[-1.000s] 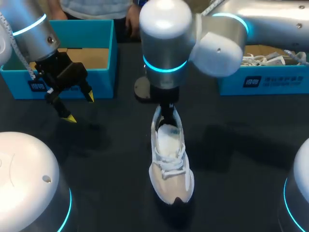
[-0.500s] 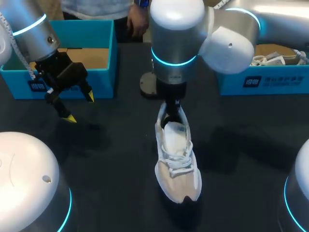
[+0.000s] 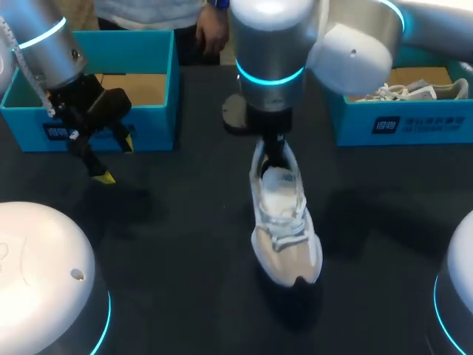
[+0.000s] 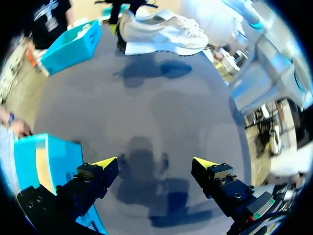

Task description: Take the shoe out of the shoebox, open the shoe tongue, remove and reinsert the insole, then place the shoe into the shoebox

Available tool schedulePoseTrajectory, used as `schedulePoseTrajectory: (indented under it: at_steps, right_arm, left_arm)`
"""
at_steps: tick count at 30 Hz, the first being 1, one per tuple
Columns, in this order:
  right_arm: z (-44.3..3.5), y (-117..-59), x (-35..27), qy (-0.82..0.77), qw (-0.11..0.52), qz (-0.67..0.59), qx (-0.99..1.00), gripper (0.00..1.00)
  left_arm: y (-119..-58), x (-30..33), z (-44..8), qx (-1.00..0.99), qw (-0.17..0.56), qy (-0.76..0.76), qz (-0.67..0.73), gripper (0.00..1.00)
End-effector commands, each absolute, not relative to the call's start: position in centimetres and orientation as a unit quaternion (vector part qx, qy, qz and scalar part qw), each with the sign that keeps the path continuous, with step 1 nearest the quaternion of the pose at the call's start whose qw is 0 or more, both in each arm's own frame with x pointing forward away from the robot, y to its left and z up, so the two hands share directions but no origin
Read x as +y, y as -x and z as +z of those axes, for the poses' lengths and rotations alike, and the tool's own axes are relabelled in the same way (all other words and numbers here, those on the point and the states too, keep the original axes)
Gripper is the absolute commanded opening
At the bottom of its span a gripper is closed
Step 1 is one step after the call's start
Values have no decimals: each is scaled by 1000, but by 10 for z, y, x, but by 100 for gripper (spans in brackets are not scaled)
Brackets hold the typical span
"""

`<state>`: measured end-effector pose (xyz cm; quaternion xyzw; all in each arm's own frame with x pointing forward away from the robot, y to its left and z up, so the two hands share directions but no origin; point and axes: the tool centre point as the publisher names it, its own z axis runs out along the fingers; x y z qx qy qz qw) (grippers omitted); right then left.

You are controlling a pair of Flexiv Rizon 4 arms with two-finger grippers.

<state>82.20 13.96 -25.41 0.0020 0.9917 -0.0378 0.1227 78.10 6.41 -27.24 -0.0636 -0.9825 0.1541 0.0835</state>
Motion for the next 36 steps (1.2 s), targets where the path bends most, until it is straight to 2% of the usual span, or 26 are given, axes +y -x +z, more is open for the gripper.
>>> schedulePoseTrajectory:
  at_steps: [1,25,28,36]
  right_arm:
    - [-240,-838,126,2,121,-37,992,0]
    - [-195,-946,56,46,139,-53,988,0]
    - [-194,-947,56,46,139,-53,988,0]
    - [-194,-947,56,46,139,-53,988,0]
  left_arm:
    - [-782,69,-269,-985,90,26,144,100]
    - [-812,155,-248,-887,133,-430,98,100]
    - [-812,162,-245,-861,71,-501,55,100]
    - [-812,162,-245,-861,71,-501,55,100]
